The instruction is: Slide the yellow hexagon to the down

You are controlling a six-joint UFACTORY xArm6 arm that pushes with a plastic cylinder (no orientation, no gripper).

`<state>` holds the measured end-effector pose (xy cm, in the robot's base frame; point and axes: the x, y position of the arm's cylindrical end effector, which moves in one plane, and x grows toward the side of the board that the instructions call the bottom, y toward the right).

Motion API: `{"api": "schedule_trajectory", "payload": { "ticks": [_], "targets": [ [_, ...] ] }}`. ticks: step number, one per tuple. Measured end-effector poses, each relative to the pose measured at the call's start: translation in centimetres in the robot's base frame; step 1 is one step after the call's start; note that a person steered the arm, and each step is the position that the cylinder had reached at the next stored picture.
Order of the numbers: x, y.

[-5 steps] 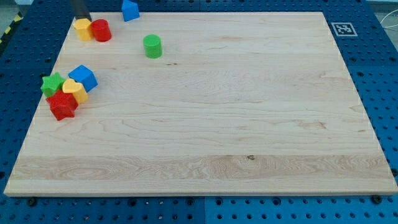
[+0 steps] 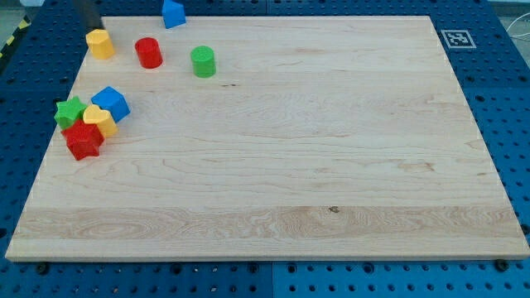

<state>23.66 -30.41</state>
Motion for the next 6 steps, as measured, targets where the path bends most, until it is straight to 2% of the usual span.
{"api": "schedule_trajectory", "payload": {
  "ticks": [1, 3, 4, 5, 6],
  "targets": [
    [1.7, 0.4],
    [5.9, 8.6],
    [6.3, 10.2],
    [8.2, 4.7],
    [12.0, -0.1]
  ]
}}
